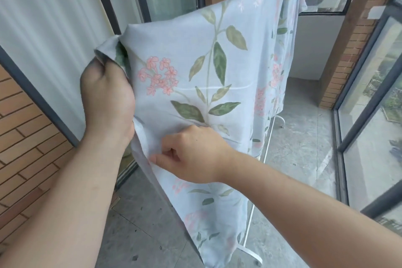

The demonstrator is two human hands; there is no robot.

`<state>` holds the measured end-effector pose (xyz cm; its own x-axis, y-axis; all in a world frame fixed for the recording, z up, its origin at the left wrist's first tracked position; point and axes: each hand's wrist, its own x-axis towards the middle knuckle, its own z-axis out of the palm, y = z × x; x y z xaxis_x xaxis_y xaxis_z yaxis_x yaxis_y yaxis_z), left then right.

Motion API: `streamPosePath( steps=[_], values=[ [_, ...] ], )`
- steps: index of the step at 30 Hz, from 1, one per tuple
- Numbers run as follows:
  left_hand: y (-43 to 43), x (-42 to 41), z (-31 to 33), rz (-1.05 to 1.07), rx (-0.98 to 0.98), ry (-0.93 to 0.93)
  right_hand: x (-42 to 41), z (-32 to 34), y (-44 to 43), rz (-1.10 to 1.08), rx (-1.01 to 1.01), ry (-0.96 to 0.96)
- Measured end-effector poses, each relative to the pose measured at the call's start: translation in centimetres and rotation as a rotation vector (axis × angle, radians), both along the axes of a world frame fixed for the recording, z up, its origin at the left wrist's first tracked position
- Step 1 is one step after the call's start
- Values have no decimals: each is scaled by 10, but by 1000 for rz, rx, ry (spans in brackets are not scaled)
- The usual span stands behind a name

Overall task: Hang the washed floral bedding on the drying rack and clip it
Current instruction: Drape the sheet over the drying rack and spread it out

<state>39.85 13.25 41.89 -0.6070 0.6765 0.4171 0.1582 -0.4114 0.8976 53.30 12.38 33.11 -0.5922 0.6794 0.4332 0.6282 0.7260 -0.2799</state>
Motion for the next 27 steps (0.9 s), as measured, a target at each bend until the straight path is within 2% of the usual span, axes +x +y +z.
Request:
streamPosePath(
  steps=[3,7,9,12,16,21,27],
  values=[
    [-6,15,-8,160,278,374,16,-12,7,-43,-145,18],
    [-5,43,-33,334,566,982,50,-24,14,-94,-375,213],
    [-3,56,-42,344,580,1297,67,-26,16,-124,-597,415],
    [-3,85,-59,159,367,1604,96,-30,20,-198,-727,609],
    [-9,130,-81,38,152,1667,143,-36,24,-307,-763,718],
    [7,193,-93,-35,73,1691,215,-47,29,-515,-733,838],
    [57,272,-80,-32,-47,1606,311,-41,49,-701,-668,904]
  ],
)
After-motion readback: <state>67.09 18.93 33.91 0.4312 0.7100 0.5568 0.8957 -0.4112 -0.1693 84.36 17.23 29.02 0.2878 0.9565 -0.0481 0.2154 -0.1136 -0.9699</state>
